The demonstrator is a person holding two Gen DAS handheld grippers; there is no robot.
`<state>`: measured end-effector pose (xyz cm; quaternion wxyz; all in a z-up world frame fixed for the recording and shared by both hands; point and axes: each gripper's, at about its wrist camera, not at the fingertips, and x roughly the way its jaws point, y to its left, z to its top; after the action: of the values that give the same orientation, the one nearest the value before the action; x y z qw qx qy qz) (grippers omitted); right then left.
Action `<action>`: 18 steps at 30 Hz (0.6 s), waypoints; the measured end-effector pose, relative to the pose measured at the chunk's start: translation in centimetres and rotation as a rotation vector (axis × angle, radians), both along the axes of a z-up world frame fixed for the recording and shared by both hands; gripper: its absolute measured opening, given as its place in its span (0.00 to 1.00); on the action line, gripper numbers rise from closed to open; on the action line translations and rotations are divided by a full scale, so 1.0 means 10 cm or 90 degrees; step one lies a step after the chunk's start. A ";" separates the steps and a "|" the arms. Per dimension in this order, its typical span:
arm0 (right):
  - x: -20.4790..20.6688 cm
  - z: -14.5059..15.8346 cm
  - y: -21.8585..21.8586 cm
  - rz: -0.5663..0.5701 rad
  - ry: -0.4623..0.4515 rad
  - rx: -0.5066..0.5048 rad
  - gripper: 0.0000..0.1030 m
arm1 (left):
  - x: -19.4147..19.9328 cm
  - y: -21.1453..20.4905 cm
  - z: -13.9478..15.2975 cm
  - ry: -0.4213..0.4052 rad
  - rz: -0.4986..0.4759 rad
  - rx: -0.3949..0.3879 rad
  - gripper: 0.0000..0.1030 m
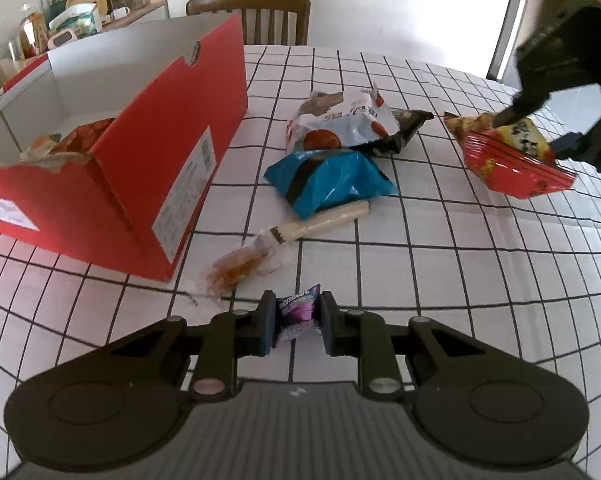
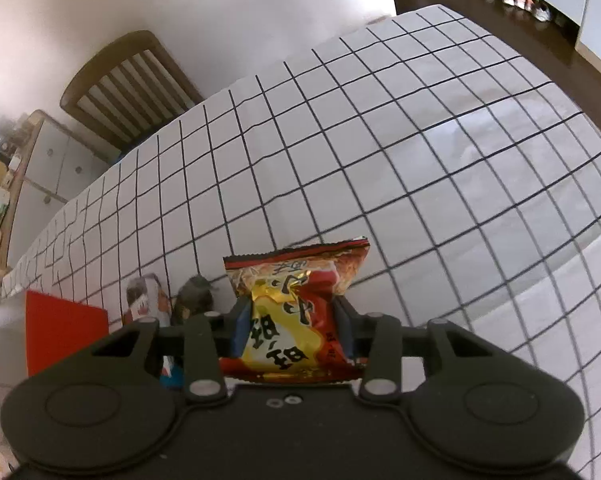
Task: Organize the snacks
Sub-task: 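Grasp the red-yellow chip bag with the right tool while the left tool grasps the purple candy, then carry both snacks over the red box and open both tools to drop them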
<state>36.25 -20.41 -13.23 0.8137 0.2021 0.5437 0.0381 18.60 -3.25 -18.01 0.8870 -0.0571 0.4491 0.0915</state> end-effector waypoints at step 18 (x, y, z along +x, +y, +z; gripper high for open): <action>-0.80 0.42 -0.17 0.103 -0.051 0.030 0.40 | -0.40 0.14 0.53 -0.043 -0.029 -0.062 0.22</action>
<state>28.20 -22.16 -9.03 0.8241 0.1750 0.5242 0.1243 14.61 -1.82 -12.66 0.8996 -0.0928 0.4240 0.0478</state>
